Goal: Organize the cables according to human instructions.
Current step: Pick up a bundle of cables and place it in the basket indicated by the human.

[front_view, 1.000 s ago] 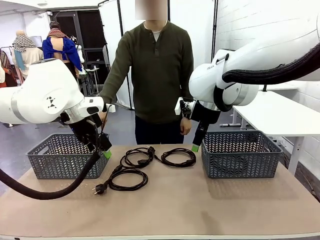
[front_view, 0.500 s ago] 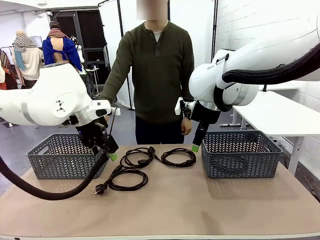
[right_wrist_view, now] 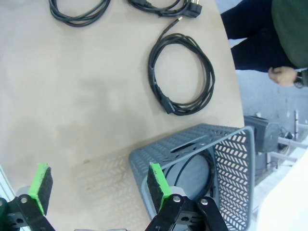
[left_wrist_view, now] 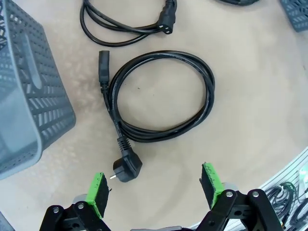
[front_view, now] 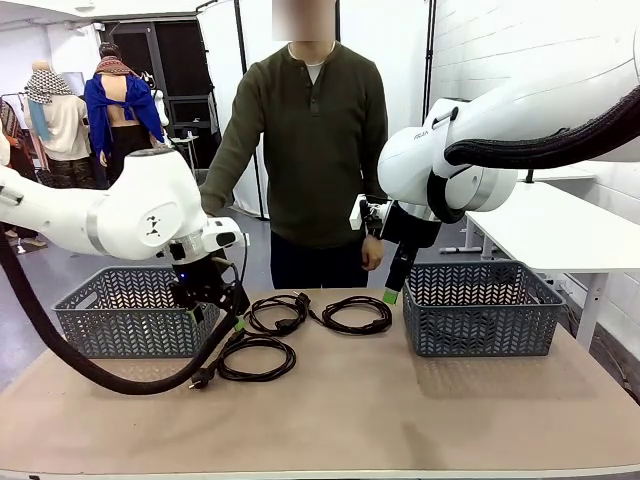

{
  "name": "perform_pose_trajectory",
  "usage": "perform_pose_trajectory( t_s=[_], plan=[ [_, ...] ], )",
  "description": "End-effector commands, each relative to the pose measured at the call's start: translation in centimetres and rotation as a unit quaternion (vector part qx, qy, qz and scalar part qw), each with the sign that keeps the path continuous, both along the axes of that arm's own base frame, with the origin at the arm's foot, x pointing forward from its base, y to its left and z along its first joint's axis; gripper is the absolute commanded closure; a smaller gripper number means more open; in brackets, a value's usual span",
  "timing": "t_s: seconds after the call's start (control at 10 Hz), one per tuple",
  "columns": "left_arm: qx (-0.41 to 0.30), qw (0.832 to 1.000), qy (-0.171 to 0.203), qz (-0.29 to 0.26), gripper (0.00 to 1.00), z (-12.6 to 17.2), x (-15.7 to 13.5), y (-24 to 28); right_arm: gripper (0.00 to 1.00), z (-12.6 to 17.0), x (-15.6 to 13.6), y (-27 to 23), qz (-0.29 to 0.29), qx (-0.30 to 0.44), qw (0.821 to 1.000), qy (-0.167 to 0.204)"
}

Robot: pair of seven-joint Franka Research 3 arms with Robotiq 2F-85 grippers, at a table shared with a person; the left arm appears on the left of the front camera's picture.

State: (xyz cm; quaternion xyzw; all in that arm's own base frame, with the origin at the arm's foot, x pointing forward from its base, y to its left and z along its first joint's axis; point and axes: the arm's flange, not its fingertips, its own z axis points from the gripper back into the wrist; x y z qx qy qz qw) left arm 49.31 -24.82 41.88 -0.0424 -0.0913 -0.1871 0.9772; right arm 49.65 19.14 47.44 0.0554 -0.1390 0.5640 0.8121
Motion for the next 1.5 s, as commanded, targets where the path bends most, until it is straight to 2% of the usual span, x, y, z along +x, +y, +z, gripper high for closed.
perform_pose_trajectory(
  t_s=[0.0,0.6,1.4],
  plan=[
    [0.02,0.999,0.022,0.017,0.0,-0.7,1.4,-1.4,0.0,0.0,0.1,0.0,0.002,-0.005,1.0,0.002],
    [0.055,0.997,0.029,0.041,0.0,-4.3,2.7,-2.1,0.0,0.0,0.1,0.0,0.002,-0.005,1.0,0.002],
    [0.04,0.998,0.034,0.029,0.0,-4.9,2.3,-1.6,0.0,0.0,0.1,0.0,0.002,-0.005,1.0,0.002]
  ],
)
